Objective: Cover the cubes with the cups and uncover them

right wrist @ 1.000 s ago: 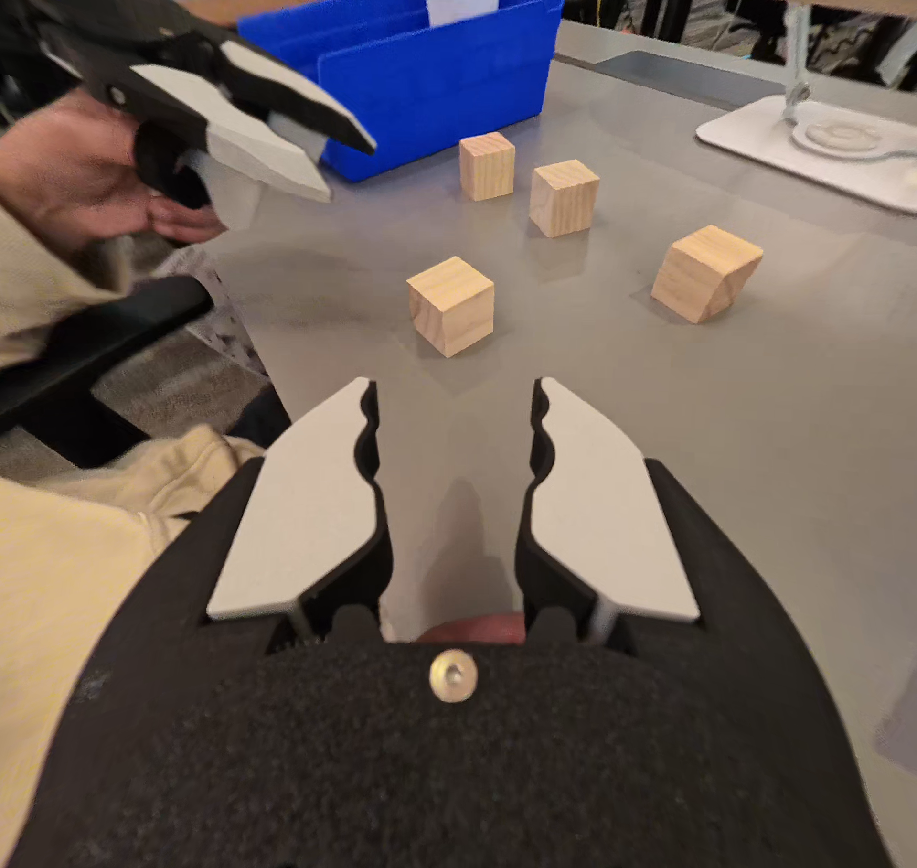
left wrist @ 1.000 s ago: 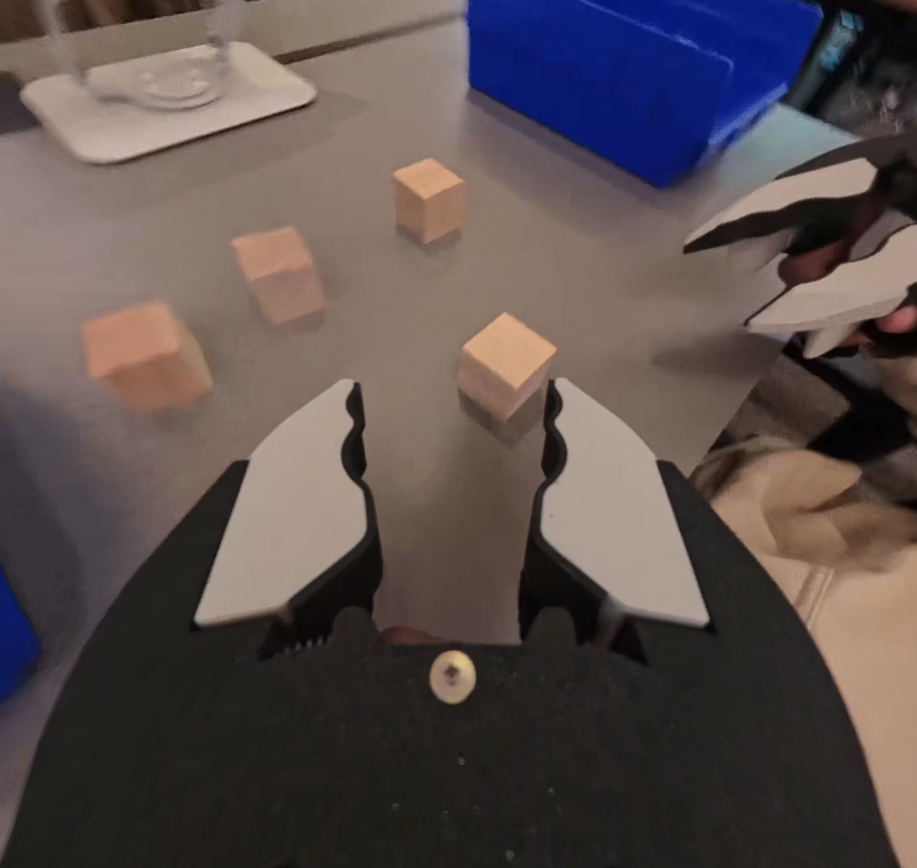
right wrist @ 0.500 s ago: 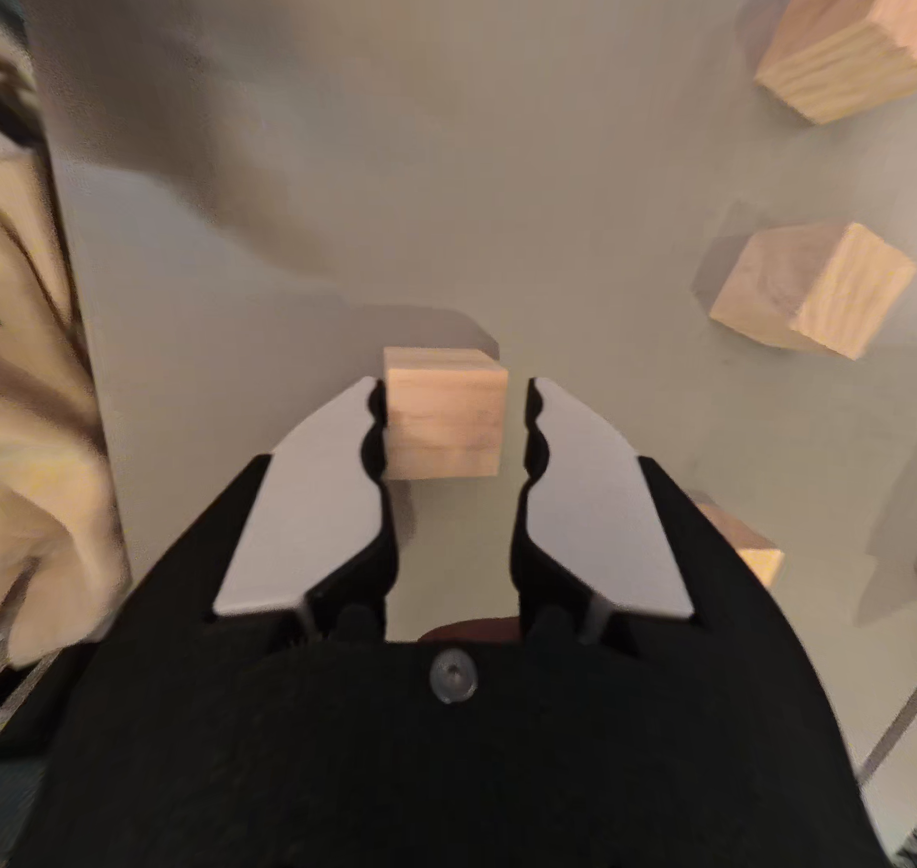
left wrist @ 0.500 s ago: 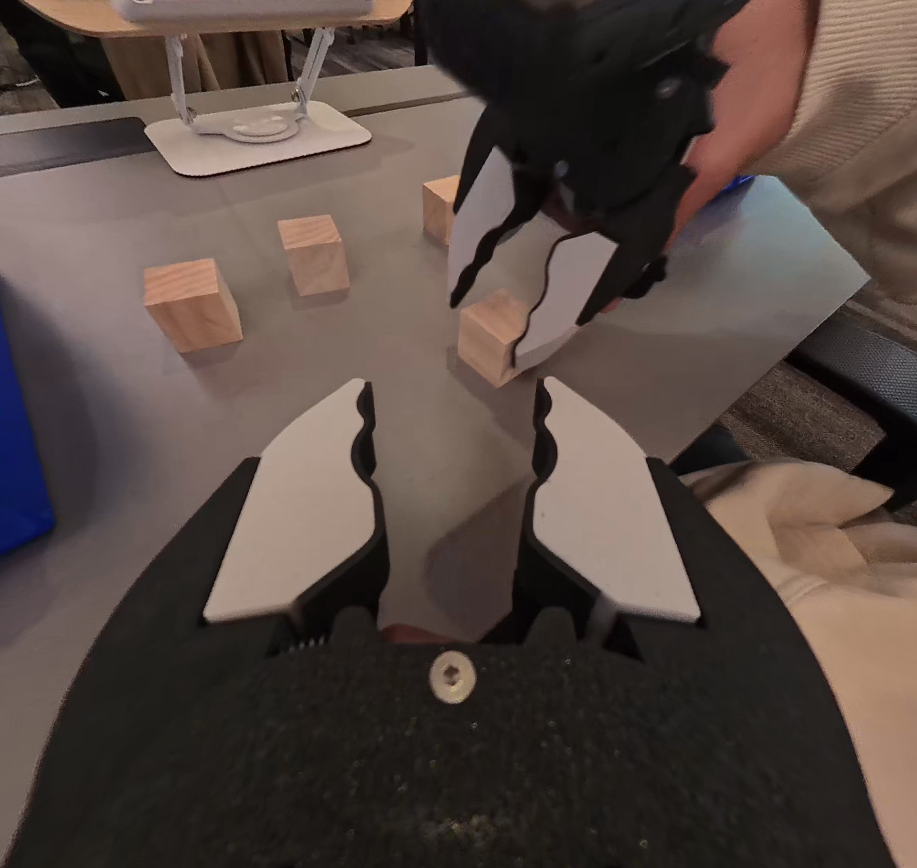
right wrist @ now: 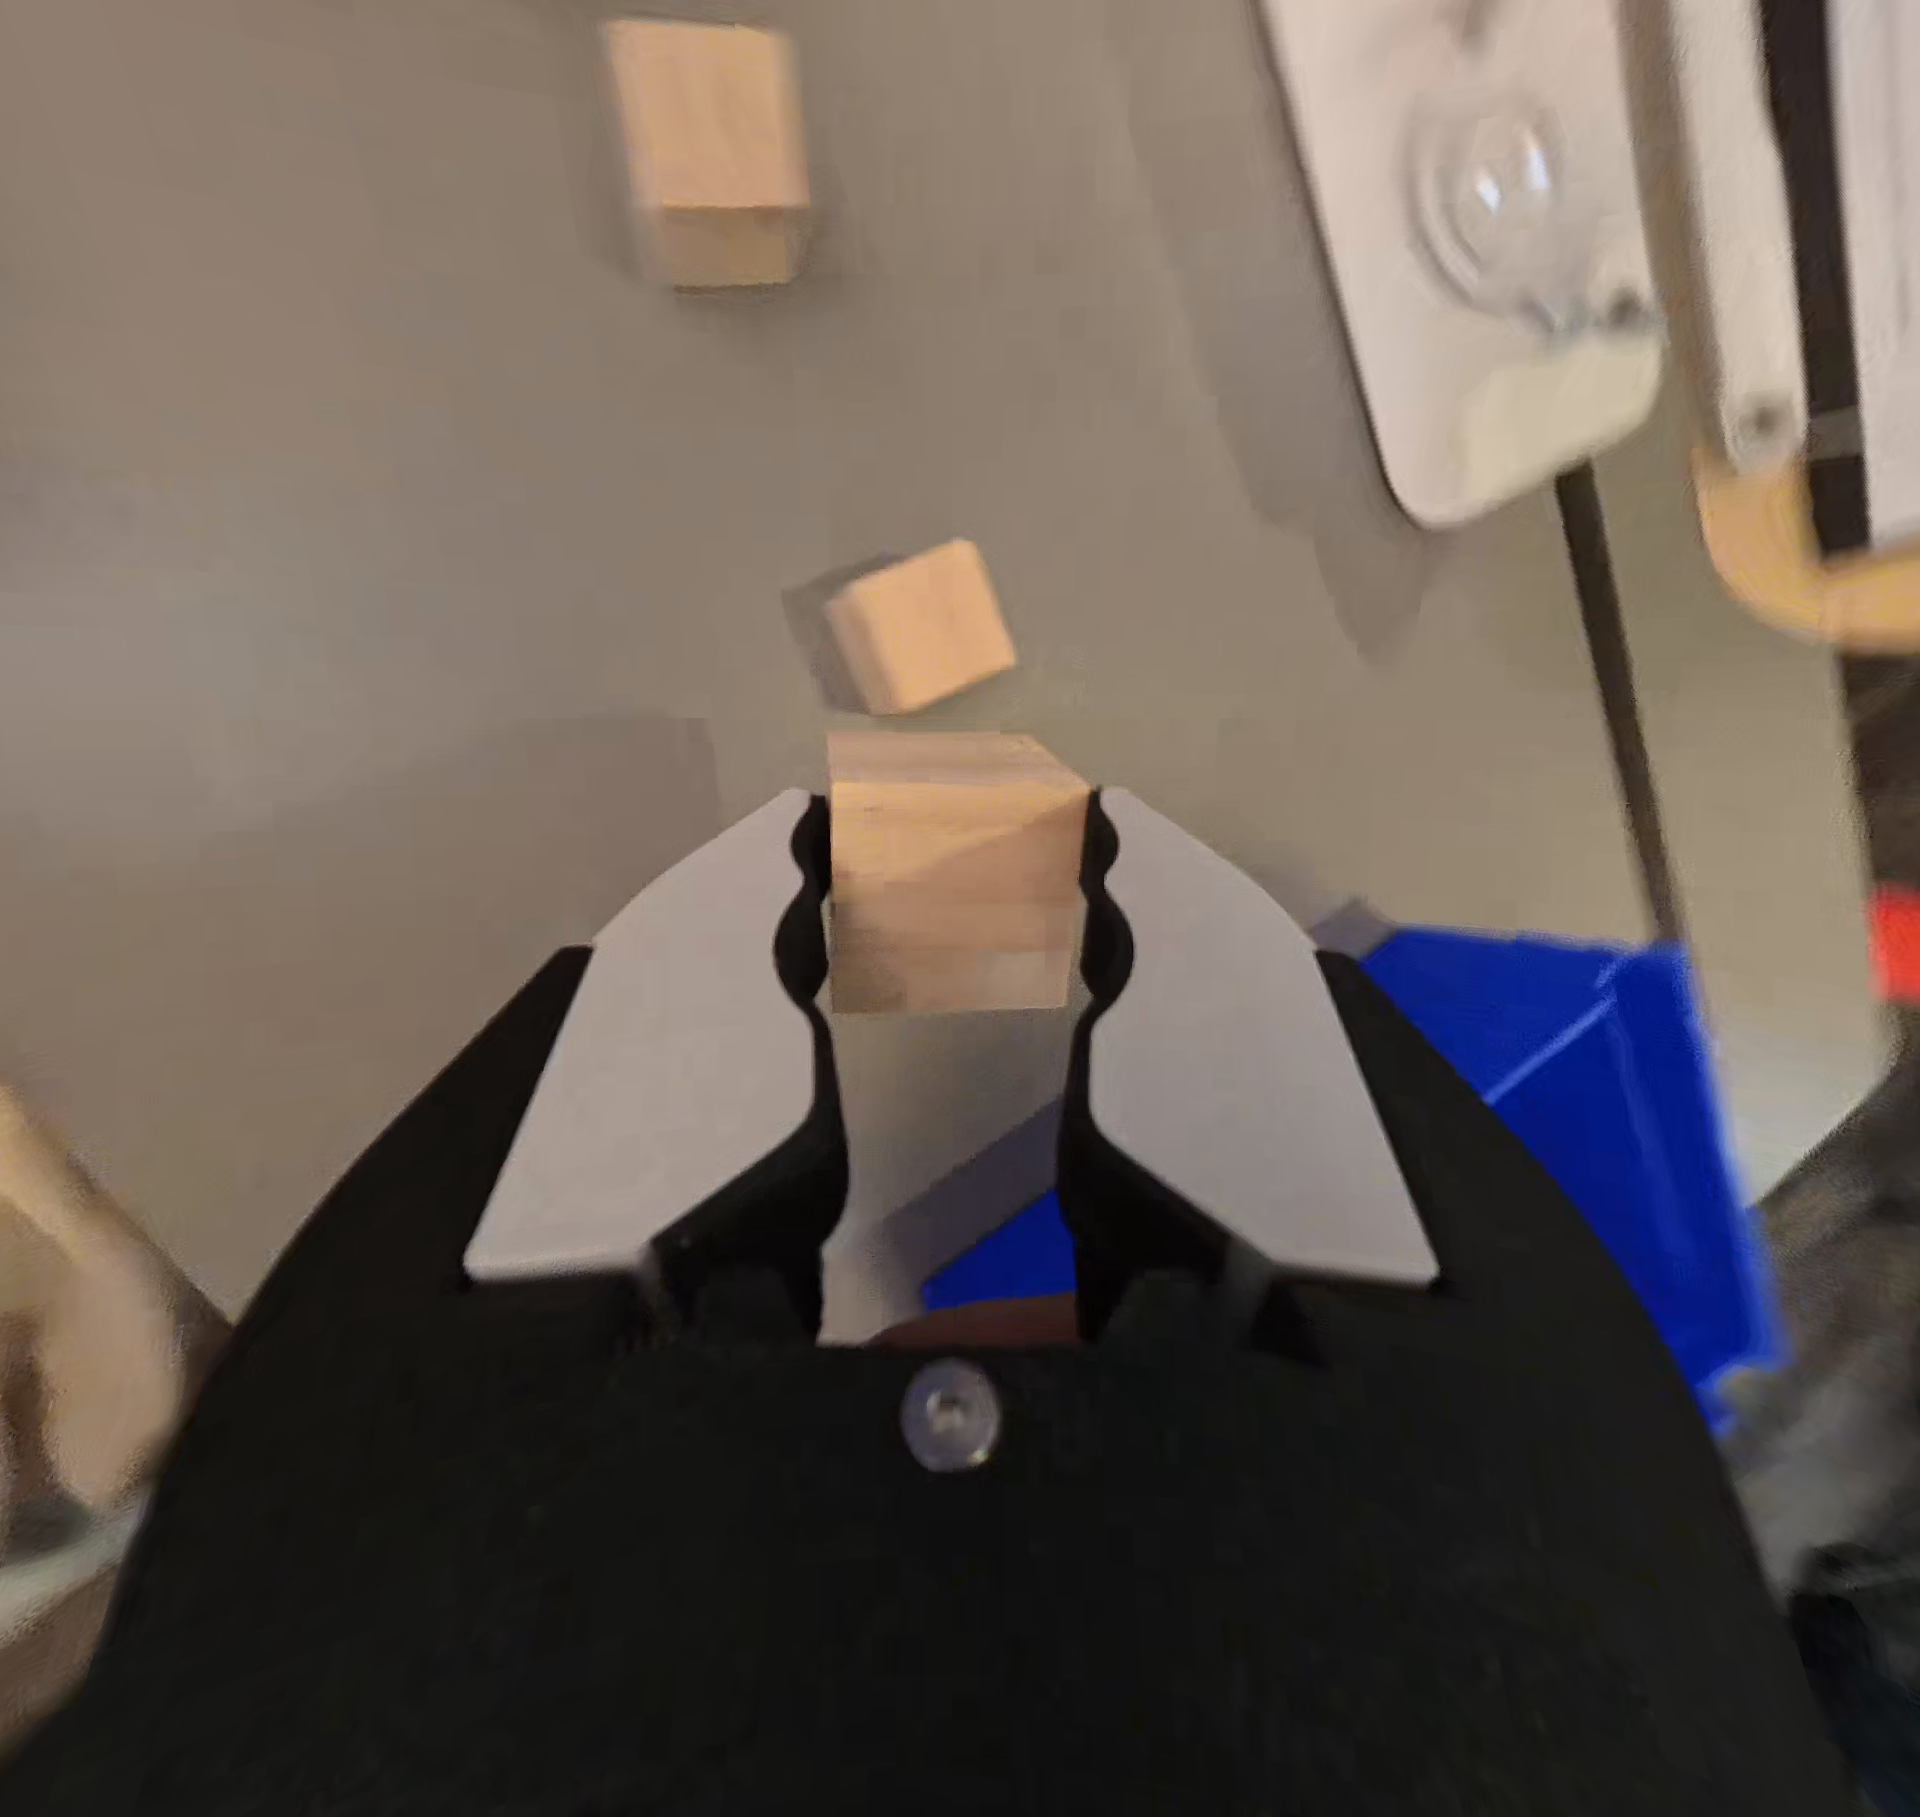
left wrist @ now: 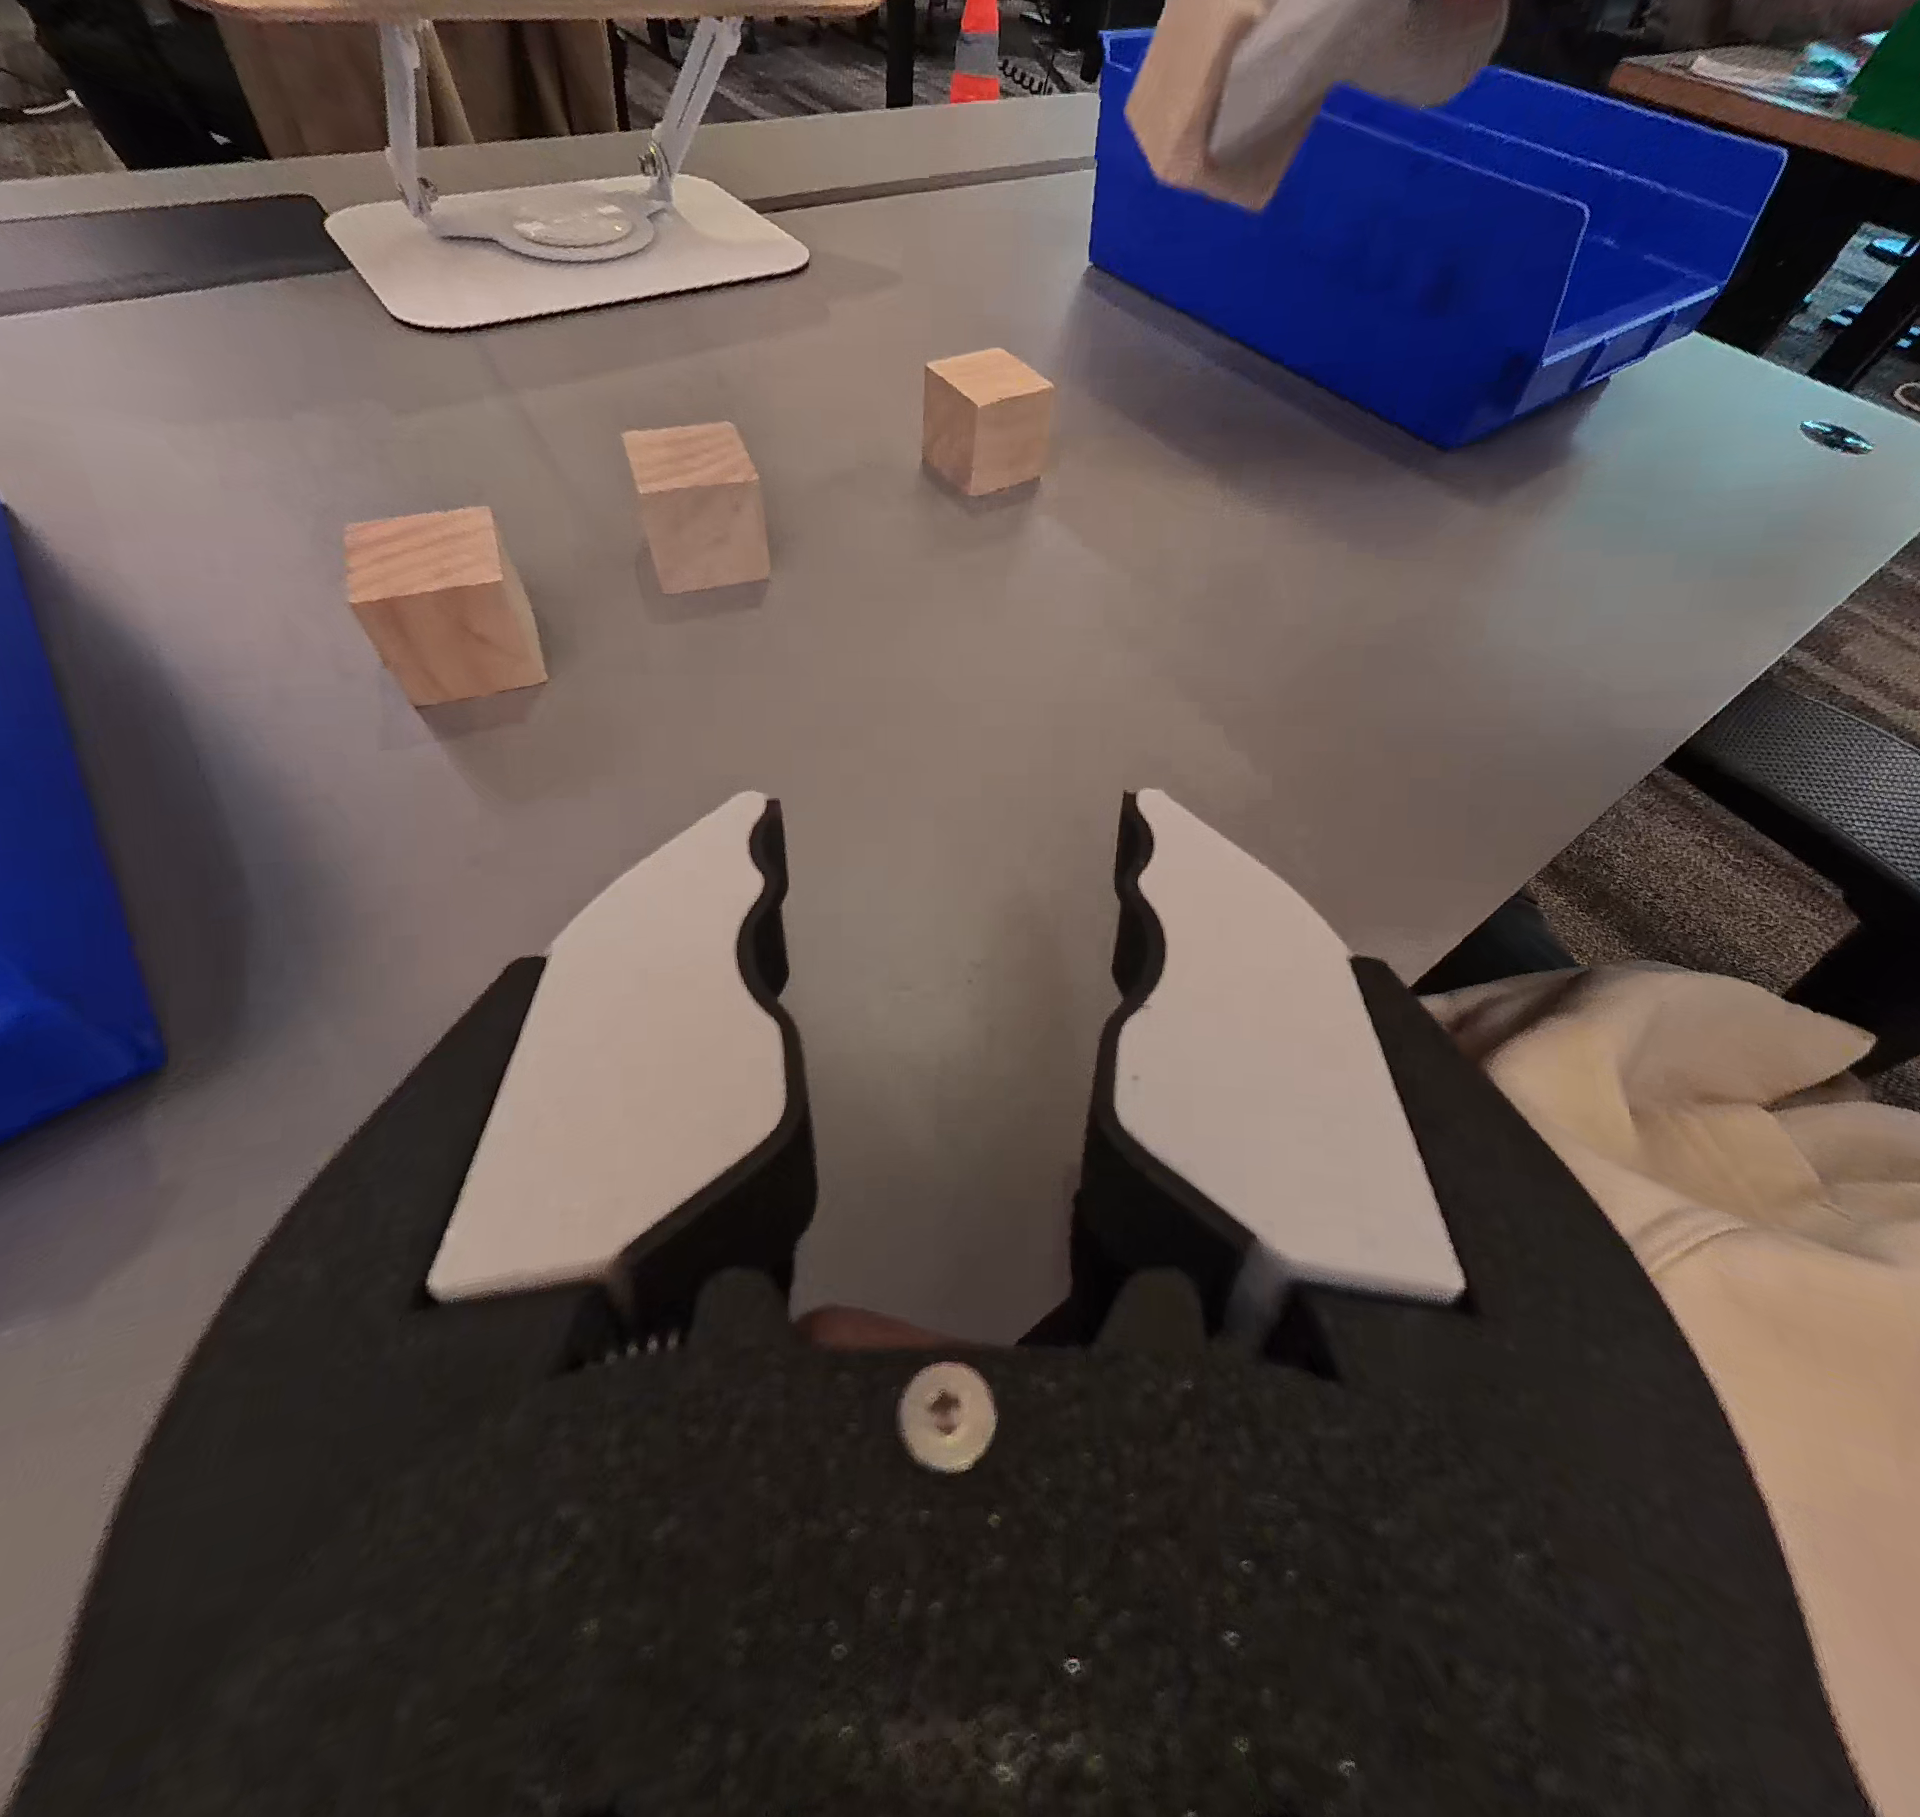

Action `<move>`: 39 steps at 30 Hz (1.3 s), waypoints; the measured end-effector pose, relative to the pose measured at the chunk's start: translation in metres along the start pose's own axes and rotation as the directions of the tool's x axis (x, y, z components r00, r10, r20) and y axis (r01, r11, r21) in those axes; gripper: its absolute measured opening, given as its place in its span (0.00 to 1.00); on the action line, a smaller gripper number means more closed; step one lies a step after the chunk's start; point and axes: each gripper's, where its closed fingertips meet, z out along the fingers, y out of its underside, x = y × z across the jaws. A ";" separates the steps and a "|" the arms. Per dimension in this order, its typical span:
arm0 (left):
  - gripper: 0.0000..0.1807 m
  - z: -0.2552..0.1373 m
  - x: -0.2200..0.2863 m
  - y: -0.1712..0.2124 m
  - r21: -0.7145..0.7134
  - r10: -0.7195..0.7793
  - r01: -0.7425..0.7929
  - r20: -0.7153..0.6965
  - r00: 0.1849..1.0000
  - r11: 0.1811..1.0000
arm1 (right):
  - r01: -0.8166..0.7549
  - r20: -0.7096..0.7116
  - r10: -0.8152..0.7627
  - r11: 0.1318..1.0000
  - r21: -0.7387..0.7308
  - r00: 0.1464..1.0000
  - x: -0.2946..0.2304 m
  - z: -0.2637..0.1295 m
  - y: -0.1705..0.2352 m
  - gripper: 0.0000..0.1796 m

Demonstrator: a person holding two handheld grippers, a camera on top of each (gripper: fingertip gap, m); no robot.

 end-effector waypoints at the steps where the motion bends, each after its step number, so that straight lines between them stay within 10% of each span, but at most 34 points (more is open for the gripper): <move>1: 0.34 0.000 -0.001 -0.001 0.000 0.001 -0.001 0.005 1.000 1.000 | -0.126 -0.003 0.126 0.992 0.008 0.992 0.014 0.004 0.007 0.26; 10: 0.34 0.001 0.000 0.005 -0.032 -0.024 0.024 -0.002 1.000 0.999 | -0.505 -0.024 0.511 0.839 -0.202 0.859 0.044 0.081 0.075 0.26; 21: 0.34 0.005 -0.001 0.011 -0.061 -0.008 0.008 0.009 1.000 0.998 | -0.547 -0.037 0.559 0.794 -0.264 0.828 0.044 0.106 0.102 0.34; 27: 0.34 0.003 -0.006 0.009 -0.049 0.019 -0.017 0.046 0.999 0.999 | -0.480 -0.024 0.491 0.860 0.171 0.871 0.024 0.034 0.046 0.34; 31: 0.34 0.004 -0.008 0.014 -0.079 -0.033 0.037 0.041 0.999 0.996 | -0.448 0.236 0.381 0.778 0.441 0.894 -0.077 -0.003 0.015 0.33; 39: 0.36 -0.016 -0.028 -0.021 -0.126 0.021 -0.017 0.030 0.999 0.992 | -0.565 0.587 0.180 0.585 0.581 0.789 -0.194 -0.034 0.033 0.31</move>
